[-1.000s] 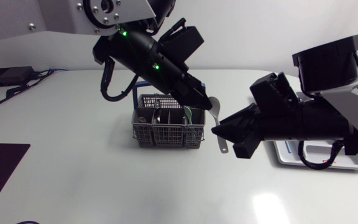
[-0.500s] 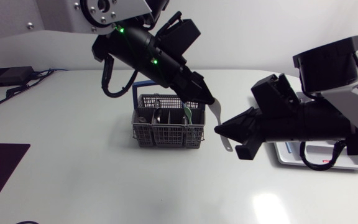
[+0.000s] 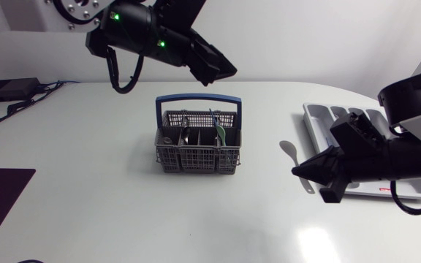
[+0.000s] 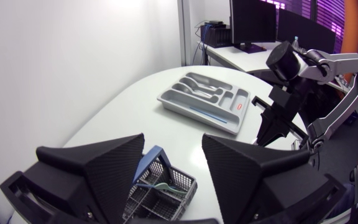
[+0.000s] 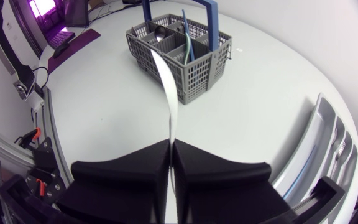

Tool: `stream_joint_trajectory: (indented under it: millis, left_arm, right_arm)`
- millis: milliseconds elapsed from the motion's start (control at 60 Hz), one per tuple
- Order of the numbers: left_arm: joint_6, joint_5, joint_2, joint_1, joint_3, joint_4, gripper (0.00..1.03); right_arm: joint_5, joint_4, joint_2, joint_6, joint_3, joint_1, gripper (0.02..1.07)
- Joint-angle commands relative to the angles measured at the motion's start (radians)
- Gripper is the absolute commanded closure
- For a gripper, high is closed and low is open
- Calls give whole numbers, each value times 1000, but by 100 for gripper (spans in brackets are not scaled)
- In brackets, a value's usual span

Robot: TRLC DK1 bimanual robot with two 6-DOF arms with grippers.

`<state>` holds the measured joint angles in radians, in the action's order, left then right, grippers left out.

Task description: Unload the cutlery basket into the drawer organizer.

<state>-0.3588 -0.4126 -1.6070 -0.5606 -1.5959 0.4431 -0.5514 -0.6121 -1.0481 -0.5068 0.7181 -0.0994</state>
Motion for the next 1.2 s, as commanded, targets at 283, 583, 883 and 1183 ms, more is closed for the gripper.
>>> stream_joint_trajectory:
  millis: [283,583,883,1183]
  left_arm:
    - [-215,112,47,-2,80,-50,35]
    - [-443,199,42,-62,191,-49,35]
    - [-568,227,-10,-78,225,-41,35]
    - [-677,281,-67,-87,223,-32,35]
  right_arm:
    - [-35,-107,-127,-498,64,438,101]
    - [-1,-126,-388,-932,213,742,101]
    - [134,-60,-579,-1248,300,854,101]
    - [232,152,-708,-1316,302,871,101]
